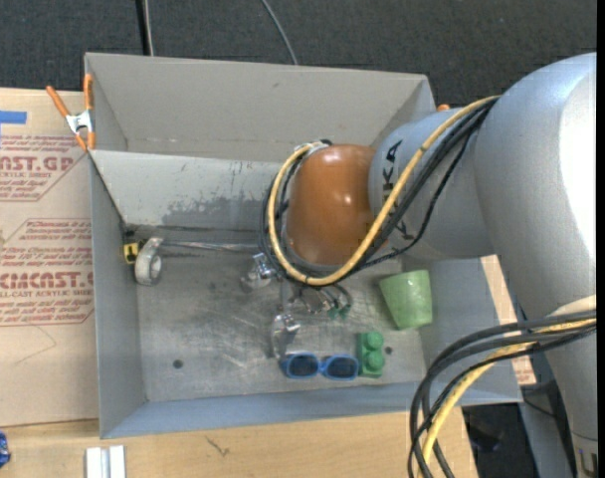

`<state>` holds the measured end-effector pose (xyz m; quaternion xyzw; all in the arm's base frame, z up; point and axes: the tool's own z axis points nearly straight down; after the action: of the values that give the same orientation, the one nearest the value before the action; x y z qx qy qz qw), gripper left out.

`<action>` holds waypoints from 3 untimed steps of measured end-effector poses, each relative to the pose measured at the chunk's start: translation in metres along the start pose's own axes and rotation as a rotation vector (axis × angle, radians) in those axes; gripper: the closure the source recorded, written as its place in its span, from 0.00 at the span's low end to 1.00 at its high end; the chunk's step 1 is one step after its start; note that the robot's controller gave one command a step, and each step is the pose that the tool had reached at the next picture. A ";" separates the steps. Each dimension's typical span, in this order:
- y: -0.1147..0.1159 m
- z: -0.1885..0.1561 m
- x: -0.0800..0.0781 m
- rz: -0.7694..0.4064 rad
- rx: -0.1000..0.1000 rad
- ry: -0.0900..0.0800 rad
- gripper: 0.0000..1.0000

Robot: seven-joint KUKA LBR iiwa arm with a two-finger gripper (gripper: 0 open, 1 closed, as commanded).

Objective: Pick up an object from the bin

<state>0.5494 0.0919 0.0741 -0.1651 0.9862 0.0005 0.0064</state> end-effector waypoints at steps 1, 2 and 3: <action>0.038 0.000 0.029 0.021 0.000 -0.004 0.00; 0.048 -0.001 0.040 0.139 0.000 -0.007 0.00; -0.015 -0.092 -0.039 0.197 0.003 -0.001 0.00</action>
Offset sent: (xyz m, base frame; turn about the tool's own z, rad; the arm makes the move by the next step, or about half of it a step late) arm -0.0438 0.0239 -0.0041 0.0209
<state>0.5897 0.0904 0.1669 -0.0675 0.9977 -0.0003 0.0071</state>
